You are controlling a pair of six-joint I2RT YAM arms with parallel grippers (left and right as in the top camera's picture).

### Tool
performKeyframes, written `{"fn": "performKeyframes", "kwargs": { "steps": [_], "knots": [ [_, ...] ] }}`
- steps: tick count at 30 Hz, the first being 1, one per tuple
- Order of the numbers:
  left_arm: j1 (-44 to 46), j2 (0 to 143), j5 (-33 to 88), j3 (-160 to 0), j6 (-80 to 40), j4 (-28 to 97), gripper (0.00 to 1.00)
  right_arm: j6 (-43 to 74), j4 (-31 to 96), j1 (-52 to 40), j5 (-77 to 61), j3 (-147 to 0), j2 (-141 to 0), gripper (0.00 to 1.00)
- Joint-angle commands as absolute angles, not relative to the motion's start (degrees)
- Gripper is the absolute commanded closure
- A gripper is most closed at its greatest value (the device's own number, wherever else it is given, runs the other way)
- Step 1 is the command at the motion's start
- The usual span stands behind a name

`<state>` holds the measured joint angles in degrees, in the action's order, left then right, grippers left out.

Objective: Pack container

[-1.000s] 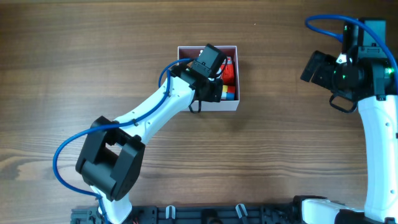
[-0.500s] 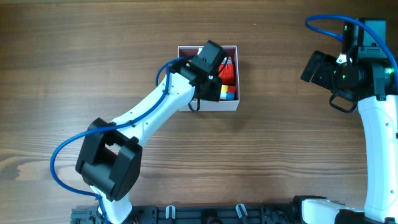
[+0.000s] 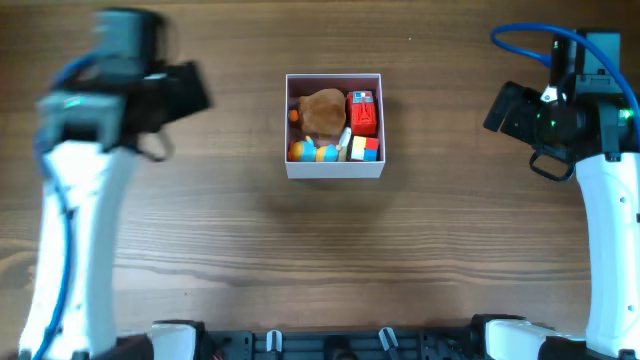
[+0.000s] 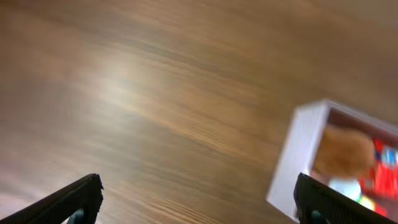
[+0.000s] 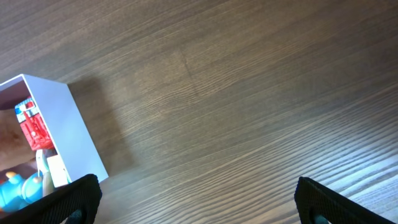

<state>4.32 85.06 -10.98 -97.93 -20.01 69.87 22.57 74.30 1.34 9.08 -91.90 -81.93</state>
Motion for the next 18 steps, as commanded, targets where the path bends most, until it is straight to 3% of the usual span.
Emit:
{"fn": "performKeyframes", "kwargs": {
  "steps": [1,6,18],
  "knots": [
    [-5.85,79.94,-5.28,-98.70,-19.92,70.41,0.00,21.85,74.17,1.58,9.43,-91.90,-82.19,0.00],
    [-10.22,79.50,-4.95,-98.70,-19.92,70.43,0.00,21.85,74.15,1.58,9.43,-91.90,-82.19,0.00],
    [-10.31,79.50,-4.95,-98.70,-19.92,70.78,0.00,21.85,74.13,1.02,9.43,-91.90,-78.56,0.01]
  ]
}}
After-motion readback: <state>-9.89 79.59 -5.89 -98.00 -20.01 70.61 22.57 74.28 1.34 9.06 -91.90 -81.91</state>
